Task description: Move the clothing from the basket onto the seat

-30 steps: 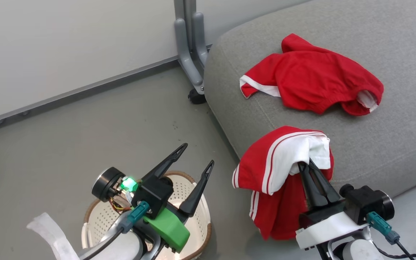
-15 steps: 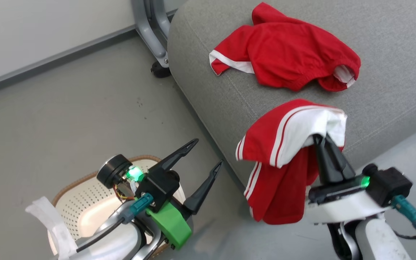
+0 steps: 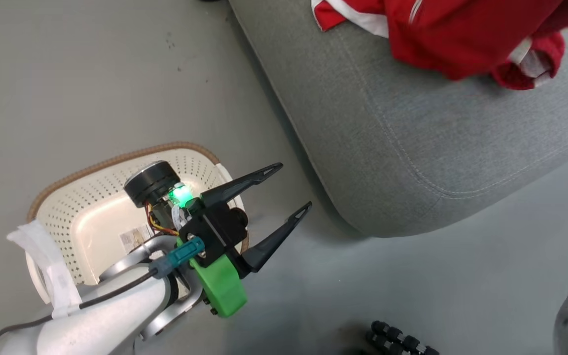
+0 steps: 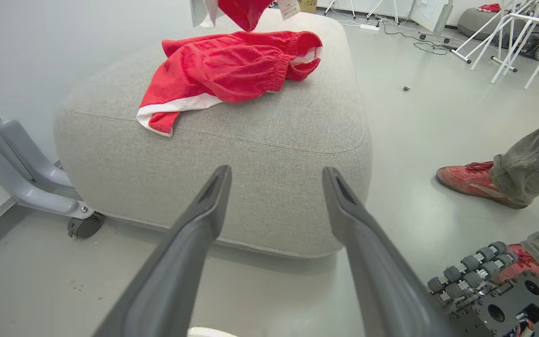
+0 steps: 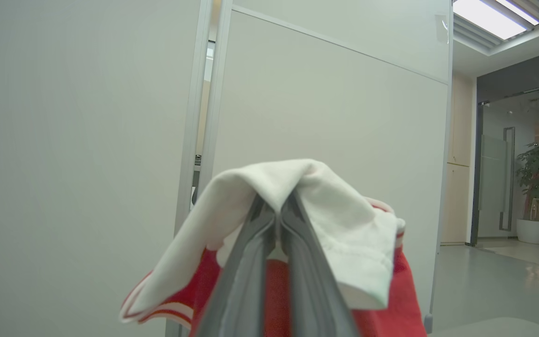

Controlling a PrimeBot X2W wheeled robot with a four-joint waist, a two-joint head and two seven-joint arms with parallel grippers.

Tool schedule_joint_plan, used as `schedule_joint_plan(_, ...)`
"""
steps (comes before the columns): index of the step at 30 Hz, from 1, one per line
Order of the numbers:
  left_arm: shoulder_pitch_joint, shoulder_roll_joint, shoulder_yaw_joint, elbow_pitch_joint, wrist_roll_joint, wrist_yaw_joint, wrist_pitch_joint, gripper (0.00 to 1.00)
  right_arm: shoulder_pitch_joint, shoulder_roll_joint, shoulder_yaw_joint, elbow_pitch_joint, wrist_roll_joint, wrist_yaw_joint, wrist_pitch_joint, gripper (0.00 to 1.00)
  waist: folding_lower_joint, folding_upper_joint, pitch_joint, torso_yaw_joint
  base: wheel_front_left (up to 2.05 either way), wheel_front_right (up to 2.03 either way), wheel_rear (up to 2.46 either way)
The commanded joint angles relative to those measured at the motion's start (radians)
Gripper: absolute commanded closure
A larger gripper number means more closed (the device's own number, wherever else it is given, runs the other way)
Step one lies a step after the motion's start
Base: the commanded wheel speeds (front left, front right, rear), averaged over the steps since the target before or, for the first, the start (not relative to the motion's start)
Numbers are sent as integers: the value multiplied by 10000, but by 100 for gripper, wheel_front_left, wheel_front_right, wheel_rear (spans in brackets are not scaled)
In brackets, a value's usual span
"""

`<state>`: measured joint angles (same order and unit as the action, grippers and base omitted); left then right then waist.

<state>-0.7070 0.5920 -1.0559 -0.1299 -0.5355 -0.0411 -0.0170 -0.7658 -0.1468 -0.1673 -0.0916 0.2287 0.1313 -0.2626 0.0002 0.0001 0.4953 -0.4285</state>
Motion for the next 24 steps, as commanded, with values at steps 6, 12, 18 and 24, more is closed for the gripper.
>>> schedule_joint_plan(6,-529,170,101,-151,202,-108,43,0,-2802,-1363,-1328,1384,82,-10,-32,100,-2,-1,2327,1188,0,0,0)
schedule_joint_plan(12,-716,45,253,-104,242,3,-196,0,-2739,-1596,-2105,3063,-405,-12,-34,100,-2,-1,2858,1597,0,0,0)
schedule_joint_plan(18,-682,-63,376,73,76,82,-501,0,-1283,-787,-3393,4468,-899,-12,-34,52,-2,-1,2897,1699,0,0,0)
schedule_joint_plan(24,-277,-261,494,343,-239,91,-1111,0,561,334,-4114,3845,-1157,-10,-34,0,-2,-1,2343,1615,0,0,0)
